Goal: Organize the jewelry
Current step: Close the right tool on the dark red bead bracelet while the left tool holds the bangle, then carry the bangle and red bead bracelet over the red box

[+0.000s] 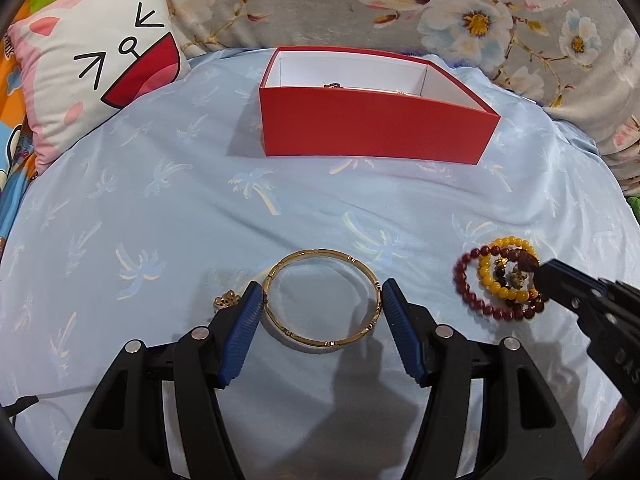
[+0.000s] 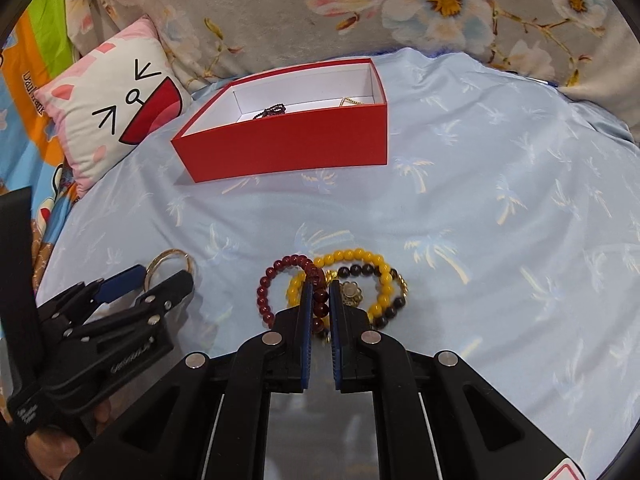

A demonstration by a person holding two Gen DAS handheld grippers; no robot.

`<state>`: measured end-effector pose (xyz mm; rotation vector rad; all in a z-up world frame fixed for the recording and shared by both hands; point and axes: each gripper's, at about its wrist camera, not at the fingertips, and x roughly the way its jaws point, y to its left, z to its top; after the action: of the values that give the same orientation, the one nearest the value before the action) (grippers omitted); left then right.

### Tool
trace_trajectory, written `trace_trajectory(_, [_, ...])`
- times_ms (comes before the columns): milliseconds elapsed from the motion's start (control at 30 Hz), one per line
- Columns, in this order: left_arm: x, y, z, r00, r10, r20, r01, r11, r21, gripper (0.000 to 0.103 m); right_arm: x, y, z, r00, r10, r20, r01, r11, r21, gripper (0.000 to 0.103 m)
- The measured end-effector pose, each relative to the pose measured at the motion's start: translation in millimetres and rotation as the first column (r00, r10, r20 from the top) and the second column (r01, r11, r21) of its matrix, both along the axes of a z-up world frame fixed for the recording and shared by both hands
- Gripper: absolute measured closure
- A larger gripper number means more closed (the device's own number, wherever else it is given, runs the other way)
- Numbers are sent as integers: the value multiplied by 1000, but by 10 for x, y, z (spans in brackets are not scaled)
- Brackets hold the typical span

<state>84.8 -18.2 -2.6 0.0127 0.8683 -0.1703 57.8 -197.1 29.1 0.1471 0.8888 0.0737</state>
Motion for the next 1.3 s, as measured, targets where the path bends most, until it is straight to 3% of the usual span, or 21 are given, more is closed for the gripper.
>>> trace_trajectory(367, [-55,-76,304,999,-31,27,32,999,-16,45,-192,27,308,998,12,58,-13,1000,16,95])
trace_trajectory(667, [148,-47,711,995,-52,80,54,998,-27,44,-37,-40,627,992,12,125,-14,1000,11,95])
trace_trajectory(1000, [711,-82,1127,988,-70,139,75,997,-32,44,599,-110,1015,979,26,202,-26,1000,-4,95])
trace_trajectory(1300, [1416,-247,1190,987,-78,143,80,997,-6,44,1482,-70,1058,978,51,201,-64,996,62,95])
